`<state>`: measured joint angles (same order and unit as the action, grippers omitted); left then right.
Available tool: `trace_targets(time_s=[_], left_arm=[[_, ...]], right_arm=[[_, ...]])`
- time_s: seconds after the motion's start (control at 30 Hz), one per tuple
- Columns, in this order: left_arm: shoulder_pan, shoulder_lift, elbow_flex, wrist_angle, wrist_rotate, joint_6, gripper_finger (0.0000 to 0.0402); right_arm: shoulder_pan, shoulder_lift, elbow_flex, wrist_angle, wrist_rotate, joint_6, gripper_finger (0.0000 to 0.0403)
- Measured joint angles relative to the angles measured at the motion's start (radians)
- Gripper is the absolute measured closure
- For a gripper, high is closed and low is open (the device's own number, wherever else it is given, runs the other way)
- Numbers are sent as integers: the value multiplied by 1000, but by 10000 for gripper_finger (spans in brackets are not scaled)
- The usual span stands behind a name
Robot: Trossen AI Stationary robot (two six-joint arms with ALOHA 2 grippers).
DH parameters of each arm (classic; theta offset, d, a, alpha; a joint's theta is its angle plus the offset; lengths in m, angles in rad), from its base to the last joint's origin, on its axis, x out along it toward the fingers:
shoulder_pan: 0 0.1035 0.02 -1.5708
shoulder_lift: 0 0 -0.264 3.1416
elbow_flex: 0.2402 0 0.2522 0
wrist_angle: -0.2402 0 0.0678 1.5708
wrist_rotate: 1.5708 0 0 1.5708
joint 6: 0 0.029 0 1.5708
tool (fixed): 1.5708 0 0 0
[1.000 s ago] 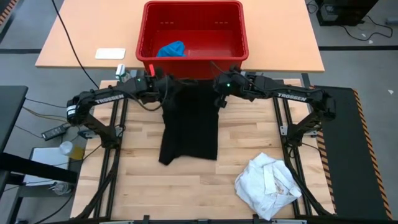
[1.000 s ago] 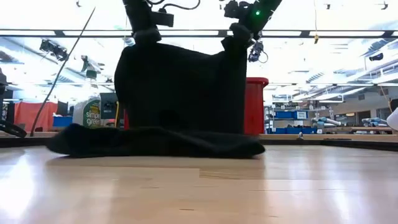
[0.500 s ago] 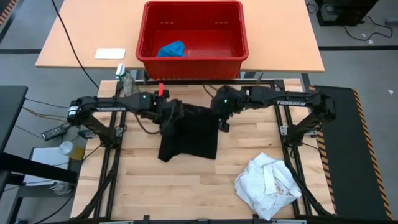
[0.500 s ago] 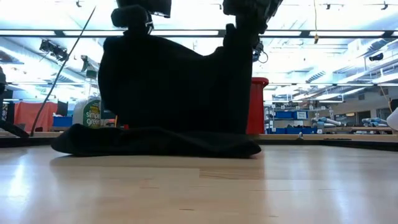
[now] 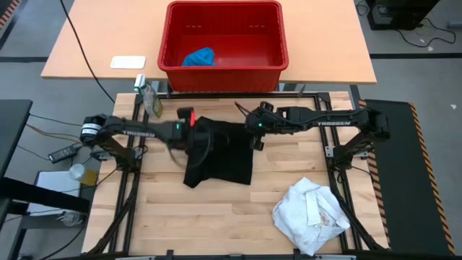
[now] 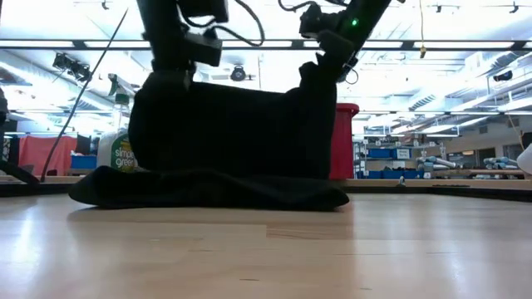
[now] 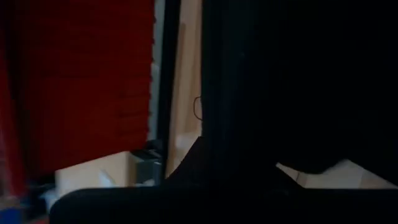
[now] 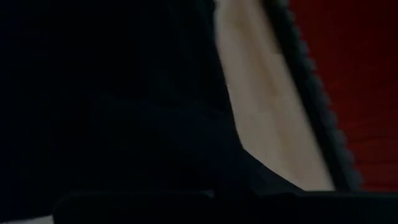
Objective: Fold laundry
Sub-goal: Fold the black shirt
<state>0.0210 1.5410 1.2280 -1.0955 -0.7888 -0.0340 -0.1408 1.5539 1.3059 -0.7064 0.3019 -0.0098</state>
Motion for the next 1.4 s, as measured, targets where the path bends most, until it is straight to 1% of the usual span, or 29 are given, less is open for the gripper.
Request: trace_targets(time_s=[0.07, 0.17, 0.27, 0.33, 0.4, 0.53, 0.73, 0.83, 0.93, 1.0, 1.17, 1.23, 1.3, 1.4], left_arm=[[-67, 0, -29, 28, -53, -24, 395], [-159, -1, -75, 137, -86, -44, 395], [-222, -1, -115, 164, -112, -66, 395], [-246, -1, -130, 161, -115, -93, 395], [-264, -1, -147, 161, -112, -126, 395], [-311, -1, -171, 176, -108, -137, 395], [-369, -1, -195, 189, -99, -156, 395], [-390, -1, -206, 217, -72, -193, 395], [-411, 5, -216, 232, -61, -210, 395], [-428, 9, -217, 244, -42, -210, 395], [-485, 10, -217, 267, 13, -166, 395], [-500, 10, -235, 304, 53, -143, 395], [-509, 11, -263, 330, 127, -131, 395], [-514, 11, -292, 370, 248, -137, 390]], right_arm=[[23, -2, -18, 10, -23, 15, 385], [59, 0, -66, 23, -27, 18, 385], [85, -2, -107, 41, -49, 47, 385], [101, -1, -132, 46, -80, 66, 385], [116, -1, -156, 72, -89, 80, 385], [152, -1, -184, 113, -57, 127, 385], [213, -1, -214, 191, -38, 111, 387], [232, -1, -248, 219, -44, 126, 387], [251, -1, -288, 276, -85, 165, 387], [271, -1, -313, 312, -115, 173, 387], [329, -1, -338, 343, -119, 175, 387], [349, -1, -351, 368, -120, 168, 387], [366, -1, -374, 425, -121, 158, 385], [384, -1, -406, 512, -174, 128, 376]])
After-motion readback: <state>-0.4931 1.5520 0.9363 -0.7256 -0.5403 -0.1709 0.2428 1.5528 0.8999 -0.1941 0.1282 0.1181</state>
